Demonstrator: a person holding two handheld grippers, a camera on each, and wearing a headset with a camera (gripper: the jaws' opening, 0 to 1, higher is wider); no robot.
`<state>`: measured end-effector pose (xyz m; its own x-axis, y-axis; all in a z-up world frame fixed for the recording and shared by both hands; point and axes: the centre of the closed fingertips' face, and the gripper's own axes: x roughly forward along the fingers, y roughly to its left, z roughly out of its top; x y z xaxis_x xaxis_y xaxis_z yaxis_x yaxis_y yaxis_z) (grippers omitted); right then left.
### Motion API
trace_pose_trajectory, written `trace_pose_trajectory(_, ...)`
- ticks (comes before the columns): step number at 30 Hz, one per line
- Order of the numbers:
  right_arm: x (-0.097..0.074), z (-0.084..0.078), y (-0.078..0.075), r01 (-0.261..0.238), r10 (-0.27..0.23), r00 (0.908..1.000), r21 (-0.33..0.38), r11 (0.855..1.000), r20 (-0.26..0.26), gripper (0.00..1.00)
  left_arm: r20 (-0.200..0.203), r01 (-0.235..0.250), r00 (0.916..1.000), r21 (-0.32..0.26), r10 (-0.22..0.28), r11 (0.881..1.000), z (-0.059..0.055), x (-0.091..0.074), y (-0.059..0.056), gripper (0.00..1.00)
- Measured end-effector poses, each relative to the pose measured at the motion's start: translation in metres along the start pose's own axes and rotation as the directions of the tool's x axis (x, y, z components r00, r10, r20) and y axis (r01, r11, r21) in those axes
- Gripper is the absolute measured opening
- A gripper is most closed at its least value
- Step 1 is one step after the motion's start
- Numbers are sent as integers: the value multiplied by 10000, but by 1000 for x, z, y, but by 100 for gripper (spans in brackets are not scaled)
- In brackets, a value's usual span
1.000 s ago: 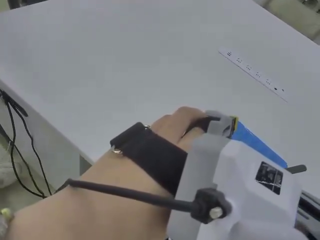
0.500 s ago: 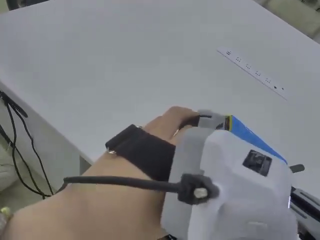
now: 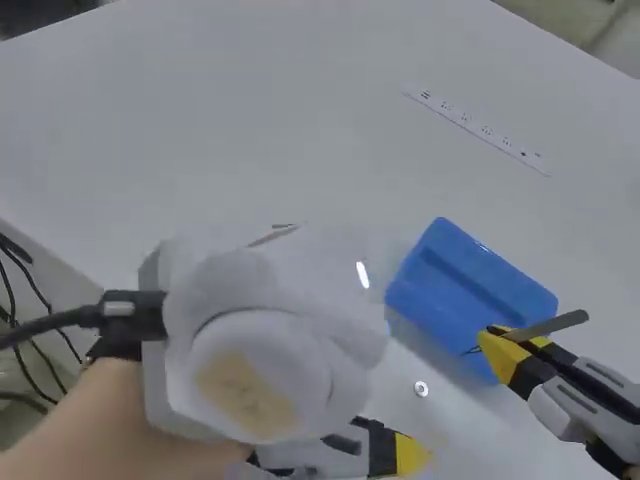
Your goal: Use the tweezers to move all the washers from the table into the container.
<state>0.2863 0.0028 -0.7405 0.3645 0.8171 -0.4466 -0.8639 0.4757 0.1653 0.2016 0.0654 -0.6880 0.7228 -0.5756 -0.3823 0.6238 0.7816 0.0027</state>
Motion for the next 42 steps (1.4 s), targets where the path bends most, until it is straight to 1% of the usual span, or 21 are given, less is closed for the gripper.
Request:
trace_pose_trajectory(3,5,-9,6,-96,97,10000,305,9995,-21,4,643,-57,9979,-549,92,9985,3,2,-1,99)
trace_pose_trajectory(5,8,-18,9,-167,173,9997,349,9992,-176,4,403,-186,9990,-468,205,9987,-2,5,-3,99)
trace_pose_trajectory(7,11,-28,11,-265,281,9991,527,9983,-307,5,444,-476,9979,206,466,9987,1,7,-1,99)
trace_pose_trajectory(9,14,-38,11,-351,388,9980,719,9968,-506,5,471,-470,9978,96,465,9988,-3,8,-2,99)
trace_pose_trajectory(13,16,-47,9,-406,459,9970,826,9958,-631,5,615,-858,9944,-117,864,9962,-5,9,11,99)
trace_pose_trajectory(14,16,-48,9,-419,471,9966,777,9961,-670,5,507,-1062,9929,-230,1072,9941,-11,8,18,99)
trace_pose_trajectory(16,16,-50,8,-438,490,9962,727,9964,-714,5,466,-1171,9918,-461,1192,9921,-19,7,26,99)
trace_pose_trajectory(17,16,-49,7,-465,517,9962,727,9963,-704,5,410,-1292,9904,-700,1322,9891,-22,7,29,99)
trace_pose_trajectory(19,17,-50,6,-481,527,9959,639,9968,-735,5,471,-1391,9886,-741,1428,9875,-23,7,31,99)
trace_pose_trajectory(20,17,-52,5,-486,532,9955,583,9971,-789,5,547,-1425,9877,-708,1465,9873,-23,7,31,99)
trace_pose_trajectory(22,18,-53,5,-510,552,9947,496,9975,-867,5,946,-1467,9838,-637,1523,9871,-16,7,30,99)
trace_pose_trajectory(24,21,-54,8,-533,567,9935,365,9979,-984,5,1458,-1504,9765,-658,1586,9864,-8,8,29,99)
trace_pose_trajectory(26,22,-55,9,-533,552,9927,210,9984,-1075,5,1924,-1736,9654,-286,1758,9844,-3,8,33,99)
trace_pose_trajectory(27,22,-55,10,-536,549,9921,145,9985,-1124,5,2062,-1670,9639,-257,1687,9856,-4,9,33,99)
trace_pose_trajectory(28,22,-55,11,-521,525,9920,67,9986,-1145,5,1929,-1682,9655,-508,1749,9844,-5,9,37,99)
trace_pose_trajectory(29,22,-55,11,-506,504,9922,10,9987,-1137,5,1887,-1623,9648,-1215,1833,9792,-6,7,37,99)
trace_pose_trajectory(31,22,-55,12,-483,479,9927,-13,9988,-1105,5,2297,-1648,9567,-775,1785,9833,1,5,36,99)
trace_pose_trajectory(33,22,-55,14,-366,353,9934,-99,9993,-1093,5,2028,-1762,9626,-358,1798,9837,-2,8,34,99)
trace_pose_trajectory(35,22,-56,17,-300,279,9939,-180,9994,-1066,5,1851,-1576,9696,-282,1601,9871,-5,10,31,99)
trace_pose_trajectory(40,19,-57,22,-198,185,9951,-120,9997,-970,5,1955,-1680,9656,-333,1712,9852,-4,7,35,99)
trace_pose_trajectory(42,18,-56,23,-183,160,9943,-204,9996,-1053,5,1885,-1696,9666,-369,1735,9848,-5,7,35,99)
